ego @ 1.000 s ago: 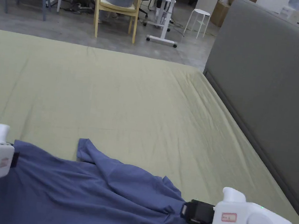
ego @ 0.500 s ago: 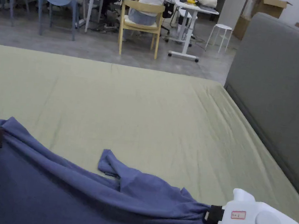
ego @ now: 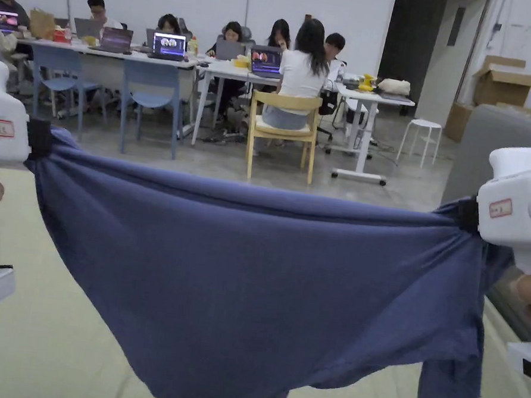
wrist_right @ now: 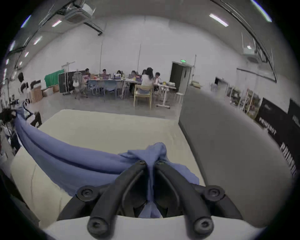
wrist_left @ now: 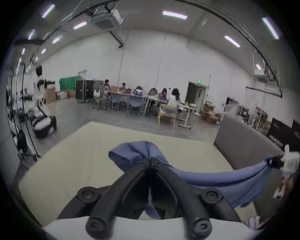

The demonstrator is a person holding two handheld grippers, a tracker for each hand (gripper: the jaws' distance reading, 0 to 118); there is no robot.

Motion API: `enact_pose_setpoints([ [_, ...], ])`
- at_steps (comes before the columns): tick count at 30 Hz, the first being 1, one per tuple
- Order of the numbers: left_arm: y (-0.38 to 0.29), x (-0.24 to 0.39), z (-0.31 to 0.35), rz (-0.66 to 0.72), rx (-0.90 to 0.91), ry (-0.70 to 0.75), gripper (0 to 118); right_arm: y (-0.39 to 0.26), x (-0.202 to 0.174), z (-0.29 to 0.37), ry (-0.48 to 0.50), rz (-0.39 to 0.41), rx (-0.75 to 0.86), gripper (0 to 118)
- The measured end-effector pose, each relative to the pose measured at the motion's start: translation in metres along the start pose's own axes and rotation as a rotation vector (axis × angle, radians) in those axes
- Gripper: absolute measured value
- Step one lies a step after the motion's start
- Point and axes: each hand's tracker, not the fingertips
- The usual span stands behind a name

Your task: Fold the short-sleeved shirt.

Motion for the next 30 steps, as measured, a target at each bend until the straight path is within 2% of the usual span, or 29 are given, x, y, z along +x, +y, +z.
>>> enact_pose_setpoints([
  [4, 0.032, 0.000, -0.023, -0.020, 0.009, 0.008, 0, 0.047, 0.001, -0.015, -0.023, 0.030, -0.012, 5],
  [8, 0.045, -0.001, -0.047, -0.027, -0.002, 0.021, 0, 0.072, 0.006, -0.033, -0.007, -0.002, -0.041, 5],
  [16, 0.019, 0.003, -0.089, -0.025, -0.072, 0.038, 0, 0.060, 0.002, -0.076, 0.041, -0.053, -0.105, 5],
  [20, -0.031, 0.003, -0.111, -0.025, -0.170, 0.032, 0, 0.016, -0.007, -0.104, 0.062, -0.070, -0.160, 5],
  [24, -0.102, -0.001, -0.122, 0.002, -0.293, 0.036, 0, -0.058, -0.023, -0.127, 0.095, -0.060, -0.250, 5],
  [27, -0.160, -0.008, -0.113, 0.055, -0.377, 0.014, 0, -0.123, -0.029, -0.133, 0.103, -0.067, -0.326, 5],
  [29, -0.193, -0.014, -0.099, 0.060, -0.426, 0.008, 0, -0.167, -0.028, -0.126, 0.144, -0.091, -0.371, 5],
  [30, -0.209, -0.020, -0.089, 0.063, -0.432, -0.008, 0, -0.190, -0.026, -0.118, 0.174, -0.077, -0.376, 5],
])
